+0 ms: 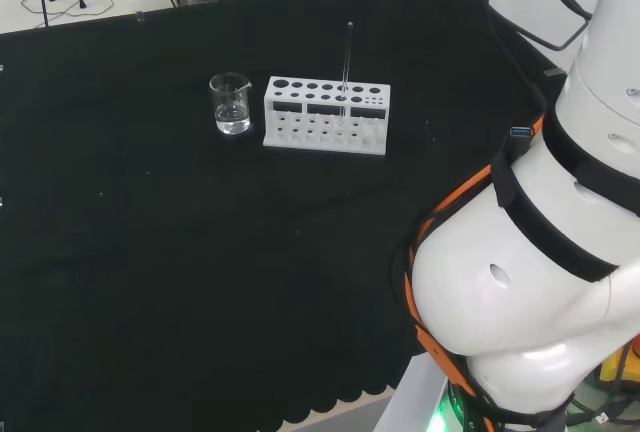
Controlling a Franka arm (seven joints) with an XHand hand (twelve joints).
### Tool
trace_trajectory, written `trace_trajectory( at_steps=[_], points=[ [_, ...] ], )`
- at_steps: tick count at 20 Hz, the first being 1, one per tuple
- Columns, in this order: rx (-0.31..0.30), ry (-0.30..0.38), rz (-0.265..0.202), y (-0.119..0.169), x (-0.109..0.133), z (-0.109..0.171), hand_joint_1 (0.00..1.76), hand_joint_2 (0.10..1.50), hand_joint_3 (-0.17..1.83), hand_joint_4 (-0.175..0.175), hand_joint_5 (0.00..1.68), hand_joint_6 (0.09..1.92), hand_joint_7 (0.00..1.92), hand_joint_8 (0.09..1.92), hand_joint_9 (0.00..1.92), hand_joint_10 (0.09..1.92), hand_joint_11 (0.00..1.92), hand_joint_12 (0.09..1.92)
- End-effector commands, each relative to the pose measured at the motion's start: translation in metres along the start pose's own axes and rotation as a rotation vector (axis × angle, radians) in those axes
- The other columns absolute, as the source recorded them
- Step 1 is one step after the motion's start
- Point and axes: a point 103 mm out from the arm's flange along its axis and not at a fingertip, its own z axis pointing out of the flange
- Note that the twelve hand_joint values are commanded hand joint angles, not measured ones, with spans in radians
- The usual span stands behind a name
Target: Take the glass rod from the white test tube rack.
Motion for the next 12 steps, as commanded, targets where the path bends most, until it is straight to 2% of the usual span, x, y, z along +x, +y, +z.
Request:
trace_trajectory(
  at_steps=[1, 9, 12],
  points=[
    [0.014, -0.004, 0.014, -0.008, -0.007, 0.019, 0.63, 0.93, 0.56, -0.175, 0.26, 0.09, 0.53, 1.01, 0.78, 0.91, 0.56, 1.39],
    [0.029, -0.008, 0.014, -0.008, -0.010, 0.034, 0.63, 0.94, 0.55, -0.175, 0.28, 0.09, 0.57, 1.01, 0.82, 0.91, 0.56, 1.38],
    [0.048, -0.010, 0.009, 0.002, -0.010, 0.048, 0.63, 0.94, 0.55, -0.175, 0.29, 0.09, 0.58, 1.01, 0.83, 0.91, 0.56, 1.38]
  ],
)
